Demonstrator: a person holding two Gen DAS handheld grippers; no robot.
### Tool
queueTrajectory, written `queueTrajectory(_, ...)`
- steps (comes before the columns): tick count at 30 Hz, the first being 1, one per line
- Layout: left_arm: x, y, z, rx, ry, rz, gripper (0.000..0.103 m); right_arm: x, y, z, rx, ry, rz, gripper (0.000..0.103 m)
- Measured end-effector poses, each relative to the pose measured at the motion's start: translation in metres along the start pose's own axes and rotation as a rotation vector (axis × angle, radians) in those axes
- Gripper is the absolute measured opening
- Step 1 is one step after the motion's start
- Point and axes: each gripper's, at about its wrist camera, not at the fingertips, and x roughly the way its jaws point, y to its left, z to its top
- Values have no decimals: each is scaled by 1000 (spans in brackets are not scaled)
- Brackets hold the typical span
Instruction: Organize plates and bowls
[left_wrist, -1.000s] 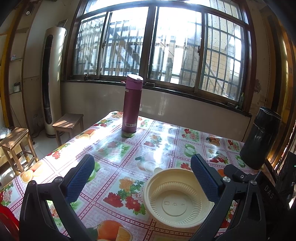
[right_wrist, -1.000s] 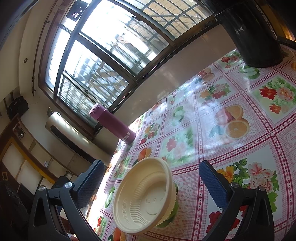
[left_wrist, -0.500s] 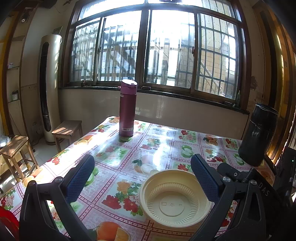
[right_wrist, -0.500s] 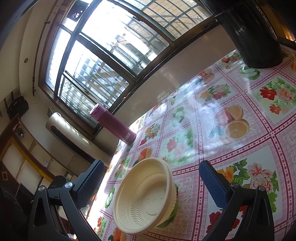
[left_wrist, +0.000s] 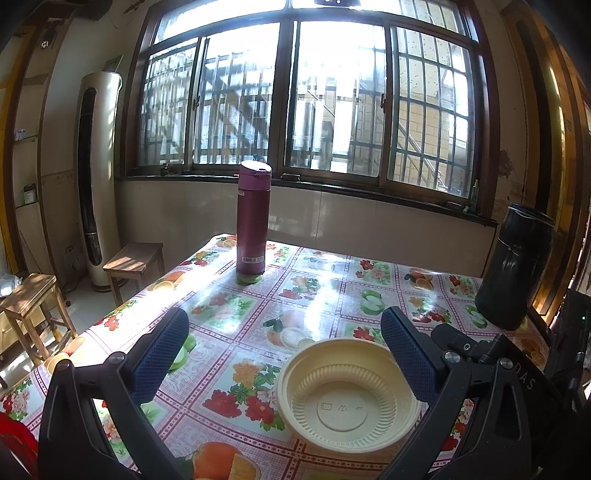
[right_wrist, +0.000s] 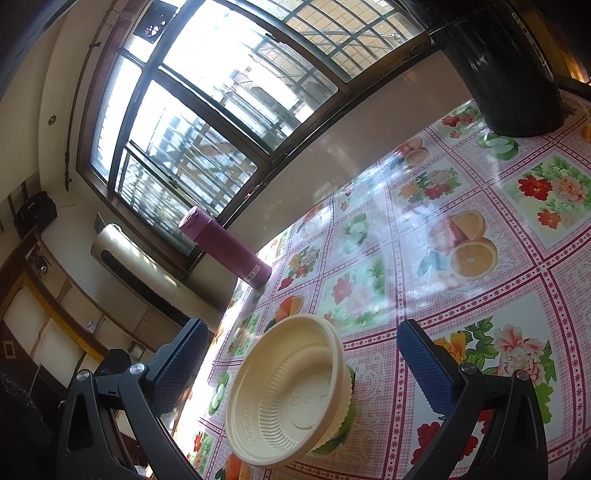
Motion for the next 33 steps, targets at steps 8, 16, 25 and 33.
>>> queueTrajectory(8, -1, -2, 0, 6, -3, -3, 103, 0, 0, -1, 1, 1, 1, 103)
queueTrajectory(16, 1, -3, -1, 3, 8, -11, 103, 1, -1, 0, 0, 2, 2, 103)
queueTrajectory(25, 31, 7, -14, -51, 165, -46, 103, -4, 16, -4, -126, -56, -145, 103)
queueTrajectory(33, 35, 9, -19, -56, 187, -38, 103, -15, 33, -5, -264, -172, -432, 103)
